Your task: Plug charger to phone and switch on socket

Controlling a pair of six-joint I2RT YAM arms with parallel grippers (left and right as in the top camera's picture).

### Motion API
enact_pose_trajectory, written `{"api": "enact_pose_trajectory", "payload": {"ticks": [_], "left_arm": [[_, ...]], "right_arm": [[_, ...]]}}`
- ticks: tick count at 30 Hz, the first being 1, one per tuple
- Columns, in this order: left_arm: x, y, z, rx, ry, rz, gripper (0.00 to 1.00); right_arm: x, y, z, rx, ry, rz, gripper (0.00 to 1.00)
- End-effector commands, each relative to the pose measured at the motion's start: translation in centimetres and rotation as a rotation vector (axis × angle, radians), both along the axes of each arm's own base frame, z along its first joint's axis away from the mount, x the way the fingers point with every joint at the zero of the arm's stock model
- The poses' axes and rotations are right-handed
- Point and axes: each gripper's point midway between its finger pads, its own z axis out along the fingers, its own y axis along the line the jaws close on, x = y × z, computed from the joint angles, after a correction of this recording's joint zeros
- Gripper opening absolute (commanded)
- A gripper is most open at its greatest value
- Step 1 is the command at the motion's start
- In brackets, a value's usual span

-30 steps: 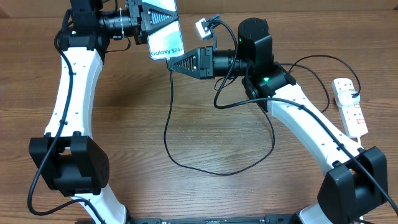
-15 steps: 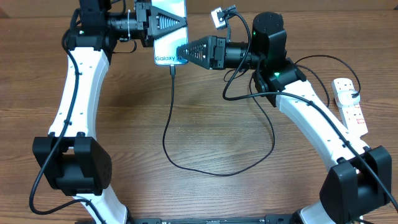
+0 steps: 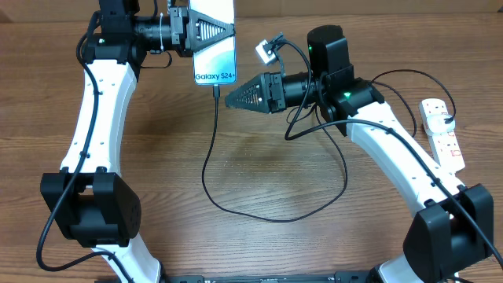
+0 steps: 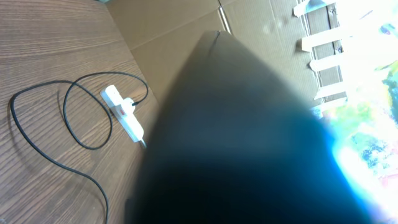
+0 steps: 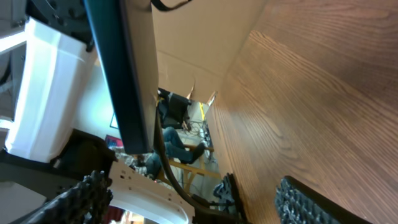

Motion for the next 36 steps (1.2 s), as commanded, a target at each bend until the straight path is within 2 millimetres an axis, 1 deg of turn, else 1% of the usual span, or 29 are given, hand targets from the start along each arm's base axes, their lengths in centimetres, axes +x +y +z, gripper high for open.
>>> {"api": "enact_pose_trajectory", "payload": {"ticks": [1,6,9,11,13,15,20,27,28,30,36], "left_arm": [[-1.2,-0.8,1.3,-0.014,-0.035,-0.045,0.04],[-1.1,-1.4,1.1,-0.006,0.048,-0.033,0.04],[-1.1,-1.4,1.1,-0.007,0.059,-0.034,0.04],[-1.1,-1.4,1.1,-0.007,0.059,-0.034,0.04],[-1.1,-1.4,1.1,-0.006,0.058,-0.033,0.04],[-1.1,-1.4,1.1,-0.006,0.058,-0.033,0.04],[-1.1,-1.4,1.1,-0.006,0.056,-0.032,0.04],[-0.7,-1.4,0.9,0.005,0.038,-0.013,0.04],[-0.7,-1.4,0.9,0.005,0.038,-0.013,0.04],[-0.7,-1.4,0.9,0.005,0.038,-0.013,0.04],[-0.7,-1.4,0.9,0.006,0.038,-0.011,0.04]], "right_arm": [[0.1,0.7,0.4,0.000,-0.084,-0.001,0.79],[0.6,0.9,1.3,0.026,-0.127,-0.014,0.69],[1.0,1.1,2.6,0.062,-0.140,-0.027,0.61],[1.2,1.2,3.0,0.074,-0.141,-0.031,0.48],[1.2,1.2,3.1,0.075,-0.143,-0.032,0.40],[1.1,1.2,3.0,0.073,-0.137,-0.031,0.35],[1.0,1.1,2.6,0.060,-0.106,-0.031,0.33],[0.9,1.1,2.3,0.050,-0.083,-0.031,0.34],[0.9,1.1,2.3,0.050,-0.083,-0.032,0.34],[0.9,1.1,2.3,0.050,-0.083,-0.032,0.29],[1.0,1.1,2.5,0.052,-0.053,-0.038,0.29]]}}
